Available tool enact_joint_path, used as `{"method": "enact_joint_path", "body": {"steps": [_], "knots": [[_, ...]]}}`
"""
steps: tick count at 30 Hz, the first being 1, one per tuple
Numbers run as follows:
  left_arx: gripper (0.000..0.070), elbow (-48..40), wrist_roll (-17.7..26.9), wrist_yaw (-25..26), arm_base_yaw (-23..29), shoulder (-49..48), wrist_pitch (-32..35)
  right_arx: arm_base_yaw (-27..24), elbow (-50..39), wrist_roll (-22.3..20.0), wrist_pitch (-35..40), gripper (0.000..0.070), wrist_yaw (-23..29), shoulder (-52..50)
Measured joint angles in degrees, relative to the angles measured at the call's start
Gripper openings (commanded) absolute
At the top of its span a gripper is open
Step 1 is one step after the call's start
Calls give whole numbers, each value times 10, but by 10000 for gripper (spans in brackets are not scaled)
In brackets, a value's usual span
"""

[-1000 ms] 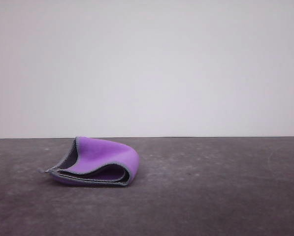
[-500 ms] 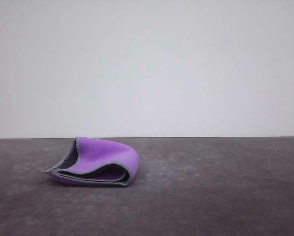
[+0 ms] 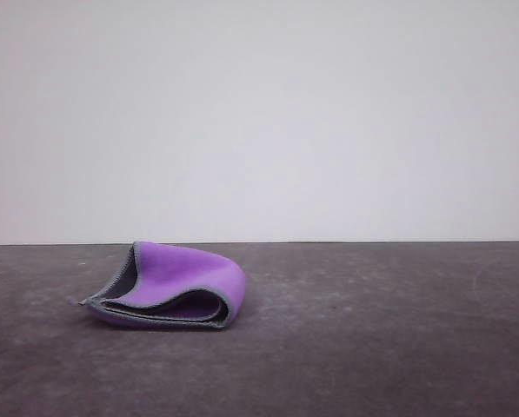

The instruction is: Fold clothes

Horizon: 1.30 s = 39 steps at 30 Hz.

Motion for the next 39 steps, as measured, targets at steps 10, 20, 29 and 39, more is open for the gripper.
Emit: {"method": "enact_joint_path", "body": {"steps": [10, 20, 29, 39], "knots": [[23, 0, 0, 0, 0, 0, 0, 0, 0, 0, 0, 16, 0, 0], [23, 0, 0, 0, 0, 0, 0, 0, 0, 0, 0, 16, 0, 0], [23, 0, 0, 0, 0, 0, 0, 0, 0, 0, 0, 16, 0, 0], [23, 0, 0, 0, 0, 0, 0, 0, 0, 0, 0, 16, 0, 0]]}}
